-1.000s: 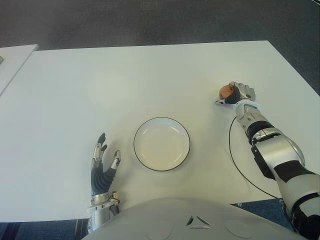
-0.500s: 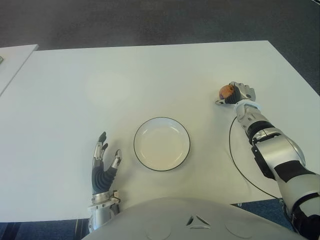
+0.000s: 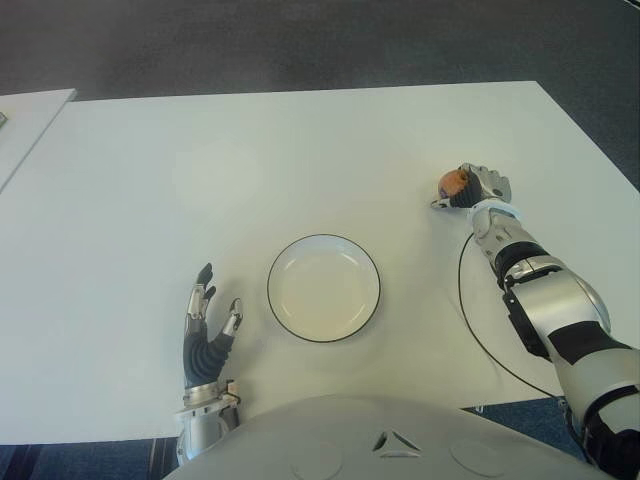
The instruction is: Put the apples into the plate.
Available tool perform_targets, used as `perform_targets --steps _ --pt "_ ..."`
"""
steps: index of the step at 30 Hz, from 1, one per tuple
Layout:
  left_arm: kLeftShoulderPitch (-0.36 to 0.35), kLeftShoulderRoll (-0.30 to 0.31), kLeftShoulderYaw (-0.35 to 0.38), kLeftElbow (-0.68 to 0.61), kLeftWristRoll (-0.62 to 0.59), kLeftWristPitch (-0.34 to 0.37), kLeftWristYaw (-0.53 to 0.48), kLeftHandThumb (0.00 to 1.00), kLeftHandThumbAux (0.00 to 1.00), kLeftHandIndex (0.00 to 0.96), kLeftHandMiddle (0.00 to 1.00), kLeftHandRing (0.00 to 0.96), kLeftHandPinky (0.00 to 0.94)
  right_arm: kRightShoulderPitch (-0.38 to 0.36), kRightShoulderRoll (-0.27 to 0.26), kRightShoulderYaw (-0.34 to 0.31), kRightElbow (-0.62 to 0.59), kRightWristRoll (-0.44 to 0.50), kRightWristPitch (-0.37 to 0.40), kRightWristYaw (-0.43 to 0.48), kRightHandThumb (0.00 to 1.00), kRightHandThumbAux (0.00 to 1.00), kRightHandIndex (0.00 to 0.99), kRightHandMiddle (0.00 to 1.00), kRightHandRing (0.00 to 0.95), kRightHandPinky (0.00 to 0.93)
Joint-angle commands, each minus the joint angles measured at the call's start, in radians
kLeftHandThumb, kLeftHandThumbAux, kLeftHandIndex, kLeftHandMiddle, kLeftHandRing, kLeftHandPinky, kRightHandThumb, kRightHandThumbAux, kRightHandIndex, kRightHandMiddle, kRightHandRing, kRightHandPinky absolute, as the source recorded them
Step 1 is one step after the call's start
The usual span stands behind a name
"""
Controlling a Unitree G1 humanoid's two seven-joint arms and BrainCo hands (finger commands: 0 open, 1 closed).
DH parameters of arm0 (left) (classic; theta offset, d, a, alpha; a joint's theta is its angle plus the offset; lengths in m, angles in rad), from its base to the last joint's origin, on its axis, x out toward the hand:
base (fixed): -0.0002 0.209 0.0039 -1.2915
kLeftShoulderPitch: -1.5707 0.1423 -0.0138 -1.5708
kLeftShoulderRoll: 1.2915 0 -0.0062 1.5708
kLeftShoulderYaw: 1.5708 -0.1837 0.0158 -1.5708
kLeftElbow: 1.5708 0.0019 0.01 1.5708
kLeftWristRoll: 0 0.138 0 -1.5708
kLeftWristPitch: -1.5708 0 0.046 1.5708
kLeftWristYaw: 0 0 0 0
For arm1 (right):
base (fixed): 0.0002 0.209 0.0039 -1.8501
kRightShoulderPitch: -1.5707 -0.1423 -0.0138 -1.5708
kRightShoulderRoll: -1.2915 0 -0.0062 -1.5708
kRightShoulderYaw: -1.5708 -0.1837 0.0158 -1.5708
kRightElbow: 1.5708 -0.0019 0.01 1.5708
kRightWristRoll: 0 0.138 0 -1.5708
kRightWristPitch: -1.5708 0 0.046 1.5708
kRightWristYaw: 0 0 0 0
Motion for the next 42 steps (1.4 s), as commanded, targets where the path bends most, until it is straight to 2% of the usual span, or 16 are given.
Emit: perform_targets --steps 1,5,8,12,16,21,24,29,33,35,42 --pt "0.014 0.01 -0.001 0.01 -0.019 0.033 -0.018 0.004 0.593 0.085 0.065 0.074 0.094 0.061 0.036 0.006 0.027 0.001 0.002 0.044 0.722 0.71 0.442 0.751 0.719 0.633" --pt "0.011 0.016 -0.005 0.014 -0.022 0.019 -0.019 0.01 0.593 0.085 0.064 0.071 0.084 0.06 0.035 0.006 0.027 0.001 0.001 0.038 0.722 0.71 0.441 0.738 0.707 0.642" --pt "0.008 0.021 -0.005 0.016 -0.02 0.016 -0.019 0.011 0.591 0.082 0.064 0.07 0.084 0.051 0.028 0.007 0.026 -0.002 -0.002 0.037 0.721 0.711 0.441 0.724 0.689 0.598" --pt "0.011 0.016 -0.004 0.012 -0.015 0.027 -0.011 0.012 0.594 0.078 0.063 0.072 0.09 0.019 0.002 0.013 0.025 -0.01 -0.01 0.046 0.722 0.711 0.44 0.713 0.681 0.617" --pt "0.013 0.009 -0.003 0.002 0.003 0.038 -0.002 0.015 0.602 0.074 0.064 0.074 0.089 -0.037 -0.015 0.007 0.022 -0.008 -0.015 0.044 0.722 0.711 0.44 0.712 0.682 0.643" --pt "0.001 0.007 -0.01 -0.011 0.002 0.055 -0.007 0.014 0.598 0.07 0.061 0.072 0.095 -0.173 -0.016 -0.026 0.01 0.019 -0.021 0.035 0.722 0.71 0.441 0.74 0.717 0.699" --pt "-0.01 0.006 -0.013 -0.008 -0.001 0.06 -0.008 0.006 0.584 0.074 0.059 0.082 0.162 -0.221 -0.028 -0.04 0.008 0.026 -0.03 0.03 0.721 0.71 0.442 0.769 0.747 0.733" --pt "-0.017 0.01 -0.02 -0.005 -0.013 0.081 -0.018 0.0 0.561 0.079 0.058 0.109 0.234 -0.267 -0.033 -0.051 -0.004 0.032 -0.068 -0.013 0.721 0.71 0.442 0.798 0.778 0.762" --pt "-0.026 0.01 -0.023 0.009 -0.02 0.076 -0.017 0.0 0.556 0.081 0.062 0.117 0.206 -0.297 -0.026 -0.052 -0.02 0.032 -0.107 -0.044 0.72 0.709 0.442 0.81 0.794 0.787" --pt "-0.039 0.01 -0.024 0.022 -0.026 0.068 -0.018 0.0 0.549 0.086 0.064 0.124 0.237 -0.308 -0.022 -0.054 -0.032 0.037 -0.135 -0.054 0.721 0.709 0.442 0.824 0.811 0.816" --pt "-0.049 0.01 -0.036 0.038 -0.056 0.075 -0.04 0.0 0.546 0.091 0.072 0.138 0.254 -0.329 -0.008 -0.058 -0.063 0.047 -0.202 -0.063 0.723 0.709 0.442 0.856 0.842 0.856"
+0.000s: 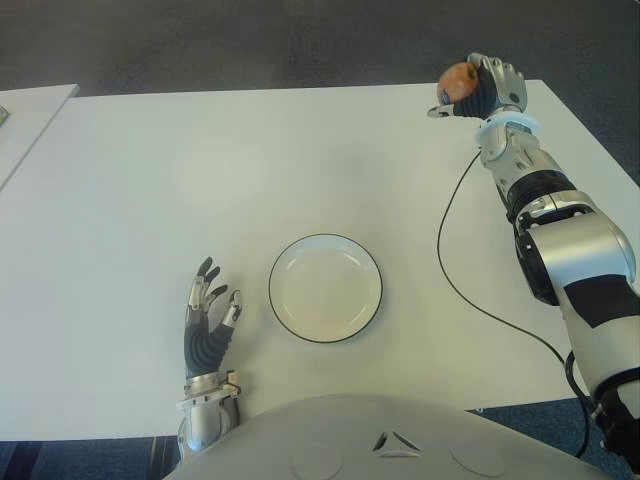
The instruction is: Put the apples into the plate.
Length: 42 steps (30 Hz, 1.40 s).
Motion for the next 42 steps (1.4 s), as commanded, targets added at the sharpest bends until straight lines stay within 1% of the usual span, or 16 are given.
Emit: perform_targets --steps 1,2,3,5,9,12,15,17,24,26,31,33,34,36,41,42 --pt "0.003 0.001 -0.019 0.037 -0.02 0.028 -0.028 0.001 0.55 0.09 0.073 0.139 0.248 -0.011 0.016 -0.001 -0.011 0.018 -0.038 -0.006 0.724 0.709 0.442 0.861 0.845 0.859" --pt "0.005 0.0 -0.021 0.036 -0.022 0.028 -0.031 0.002 0.553 0.088 0.073 0.14 0.244 -0.012 0.016 0.0 -0.01 0.019 -0.044 -0.001 0.724 0.709 0.442 0.864 0.847 0.86" --pt "0.006 0.0 -0.022 0.035 -0.023 0.028 -0.033 0.003 0.555 0.087 0.074 0.137 0.22 -0.013 0.015 0.001 -0.009 0.019 -0.048 0.002 0.724 0.709 0.442 0.866 0.85 0.862" --pt "0.005 0.001 -0.025 0.036 -0.027 0.027 -0.036 0.003 0.557 0.085 0.074 0.133 0.212 -0.017 0.016 0.004 -0.007 0.017 -0.054 0.01 0.725 0.709 0.441 0.87 0.852 0.863" --pt "-0.003 0.005 -0.026 0.043 -0.032 0.023 -0.04 0.0 0.554 0.079 0.066 0.136 0.274 -0.022 0.015 0.016 -0.007 0.007 -0.064 0.008 0.725 0.709 0.441 0.873 0.854 0.864" --pt "-0.006 0.012 -0.028 0.045 -0.047 0.026 -0.052 0.0 0.554 0.067 0.049 0.158 0.377 -0.024 0.016 0.024 -0.015 0.003 -0.073 0.008 0.726 0.709 0.441 0.875 0.855 0.864" --pt "-0.005 0.02 -0.027 0.047 -0.065 0.031 -0.067 0.002 0.556 0.061 0.038 0.172 0.417 -0.026 0.023 0.032 -0.025 0.0 -0.077 0.012 0.726 0.709 0.441 0.873 0.852 0.859" --pt "-0.004 0.02 -0.027 0.047 -0.073 0.031 -0.072 0.003 0.557 0.059 0.035 0.177 0.427 -0.024 0.027 0.041 -0.037 -0.004 -0.084 0.016 0.726 0.709 0.441 0.873 0.851 0.857" --pt "-0.007 0.011 -0.017 0.06 -0.044 0.005 -0.044 0.004 0.564 0.075 0.044 0.182 0.354 0.003 0.042 0.078 -0.097 -0.019 -0.144 0.032 0.726 0.709 0.441 0.872 0.849 0.857" --pt "-0.006 0.007 -0.017 0.059 -0.036 0.007 -0.04 0.001 0.562 0.085 0.057 0.172 0.295 0.012 0.048 0.089 -0.11 -0.025 -0.166 0.029 0.726 0.709 0.441 0.877 0.852 0.861" --pt "-0.007 -0.004 -0.023 0.057 -0.044 0.019 -0.045 0.0 0.552 0.095 0.077 0.151 0.209 0.033 0.051 0.114 -0.133 -0.036 -0.225 0.013 0.725 0.71 0.441 0.875 0.852 0.85" --pt "-0.008 -0.008 -0.023 0.055 -0.042 0.019 -0.043 0.0 0.552 0.096 0.081 0.138 0.172 0.053 0.053 0.122 -0.162 -0.04 -0.257 0.009 0.725 0.71 0.441 0.874 0.851 0.846" --pt "-0.009 -0.01 -0.022 0.054 -0.04 0.021 -0.042 0.0 0.552 0.096 0.081 0.134 0.165 0.077 0.054 0.126 -0.209 -0.041 -0.278 0.012 0.725 0.71 0.441 0.874 0.851 0.845" --pt "-0.01 -0.014 -0.021 0.049 -0.034 0.028 -0.038 0.001 0.552 0.098 0.084 0.131 0.185 0.124 0.052 0.132 -0.304 -0.033 -0.32 0.039 0.727 0.71 0.441 0.875 0.847 0.845" --pt "-0.008 -0.018 -0.023 0.04 -0.035 0.046 -0.041 0.003 0.549 0.103 0.088 0.131 0.194 0.17 0.041 0.125 -0.413 -0.015 -0.353 0.118 0.729 0.71 0.441 0.876 0.844 0.845" --pt "-0.008 -0.018 -0.023 0.039 -0.036 0.049 -0.042 0.002 0.546 0.105 0.089 0.129 0.182 0.176 0.039 0.123 -0.426 -0.014 -0.36 0.133 0.729 0.71 0.441 0.875 0.843 0.845"
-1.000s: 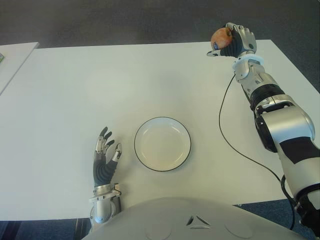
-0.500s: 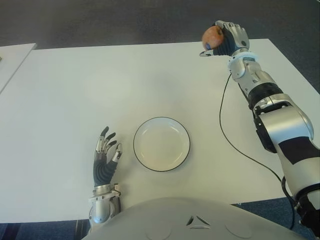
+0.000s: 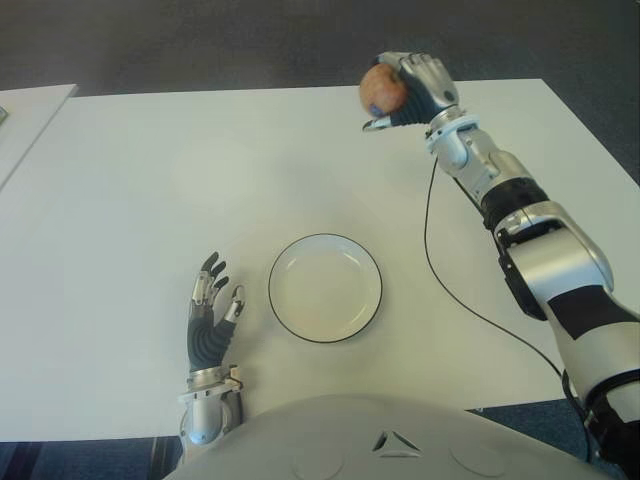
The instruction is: Put the apples into the plate.
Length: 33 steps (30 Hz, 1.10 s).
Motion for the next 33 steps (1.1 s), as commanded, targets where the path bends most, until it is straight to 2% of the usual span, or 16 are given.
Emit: perform_targets --steps 1,5,8,10,15,19,22,27,31,33 --pt "0.008 -0.012 -0.003 0.025 0.008 0.052 0.004 0.001 0.545 0.106 0.089 0.128 0.177 0.037 -0.013 -0.004 -0.085 0.017 -0.038 0.072 0.73 0.71 0.441 0.875 0.843 0.845" --pt "0.002 -0.019 -0.003 0.025 0.026 0.058 0.018 0.0 0.543 0.112 0.092 0.122 0.161 0.08 -0.015 0.0 -0.161 0.003 -0.073 0.096 0.731 0.71 0.441 0.872 0.84 0.842" --pt "-0.005 -0.021 -0.005 0.027 0.03 0.059 0.022 0.0 0.547 0.115 0.094 0.123 0.185 0.103 -0.018 -0.003 -0.204 0.002 -0.084 0.113 0.732 0.71 0.441 0.869 0.838 0.839" --pt "-0.009 -0.02 -0.007 0.03 0.03 0.06 0.021 0.0 0.548 0.114 0.09 0.133 0.239 0.121 -0.022 -0.003 -0.241 0.005 -0.091 0.134 0.733 0.711 0.441 0.867 0.837 0.836" --pt "-0.016 -0.018 -0.014 0.03 0.023 0.067 0.01 0.0 0.545 0.101 0.076 0.152 0.299 0.178 -0.031 -0.007 -0.357 0.024 -0.099 0.213 0.733 0.711 0.441 0.864 0.834 0.826" --pt "-0.02 -0.016 -0.017 0.023 0.032 0.081 0.011 0.0 0.542 0.092 0.074 0.158 0.284 0.209 -0.034 -0.007 -0.405 0.029 -0.115 0.259 0.732 0.712 0.441 0.861 0.83 0.806" --pt "-0.019 -0.018 -0.016 0.012 0.047 0.093 0.02 0.0 0.531 0.092 0.076 0.144 0.206 0.219 -0.038 -0.005 -0.423 0.033 -0.147 0.287 0.73 0.711 0.441 0.851 0.822 0.785" --pt "-0.017 -0.035 -0.016 -0.015 0.088 0.123 0.049 0.0 0.51 0.094 0.074 0.117 0.126 0.224 -0.046 0.0 -0.437 0.024 -0.215 0.312 0.729 0.711 0.441 0.838 0.812 0.774" --pt "-0.018 -0.047 -0.023 -0.022 0.103 0.139 0.064 0.0 0.477 0.096 0.066 0.092 0.114 0.247 -0.057 0.009 -0.487 0.002 -0.261 0.322 0.727 0.711 0.441 0.831 0.808 0.784" --pt "-0.02 -0.05 -0.026 -0.025 0.111 0.148 0.071 0.0 0.466 0.096 0.07 0.097 0.151 0.262 -0.066 0.011 -0.518 -0.009 -0.278 0.327 0.726 0.711 0.441 0.835 0.813 0.802"
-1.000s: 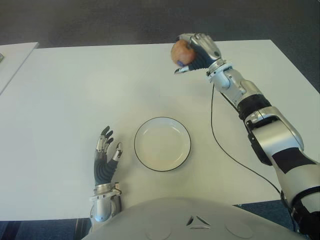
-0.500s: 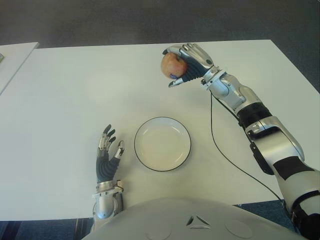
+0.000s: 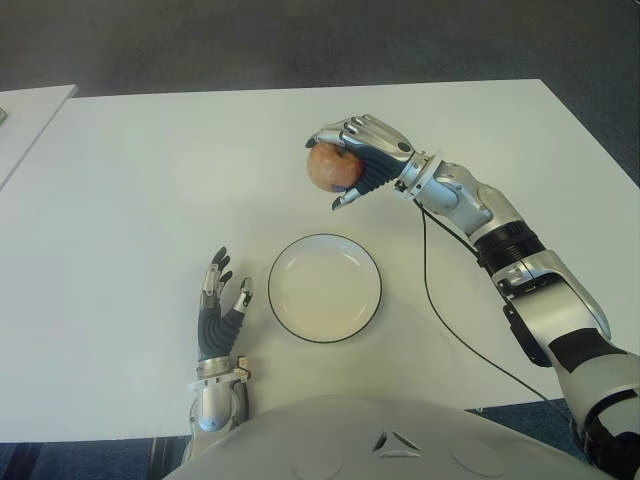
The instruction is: Put the apples into the plate.
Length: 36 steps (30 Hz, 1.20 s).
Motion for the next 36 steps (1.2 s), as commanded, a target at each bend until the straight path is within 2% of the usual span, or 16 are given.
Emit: perform_targets --steps 1,6,11,17,23,36 --pt "0.004 -0.016 -0.016 0.015 0.027 0.048 0.021 0.0 0.467 0.097 0.072 0.099 0.157 0.041 -0.021 0.012 -0.074 -0.022 -0.057 0.017 0.725 0.711 0.441 0.835 0.813 0.798" --pt "0.003 -0.019 -0.023 0.011 0.026 0.042 0.023 0.0 0.485 0.1 0.086 0.11 0.139 0.076 -0.067 0.018 -0.15 -0.037 -0.11 0.069 0.722 0.712 0.44 0.83 0.809 0.79" --pt "0.005 -0.023 -0.026 0.002 0.03 0.048 0.028 0.0 0.508 0.081 0.074 0.091 0.099 0.075 -0.091 0.024 -0.166 -0.081 -0.172 0.077 0.718 0.712 0.44 0.859 0.835 0.843" --pt "0.006 -0.026 -0.031 -0.005 0.031 0.059 0.038 0.0 0.526 0.072 0.072 0.09 0.109 0.082 -0.103 0.034 -0.17 -0.114 -0.215 0.085 0.718 0.711 0.44 0.889 0.86 0.87" --pt "0.009 -0.027 -0.039 -0.011 0.016 0.076 0.028 0.0 0.527 0.071 0.082 0.113 0.122 0.103 -0.121 0.047 -0.18 -0.119 -0.243 0.114 0.721 0.709 0.442 0.87 0.844 0.843" --pt "0.012 -0.039 -0.07 -0.044 -0.003 0.109 0.02 0.003 0.528 0.07 0.071 0.084 0.077 0.098 -0.132 0.085 -0.161 -0.11 -0.307 0.207 0.719 0.709 0.441 0.889 0.859 0.866"
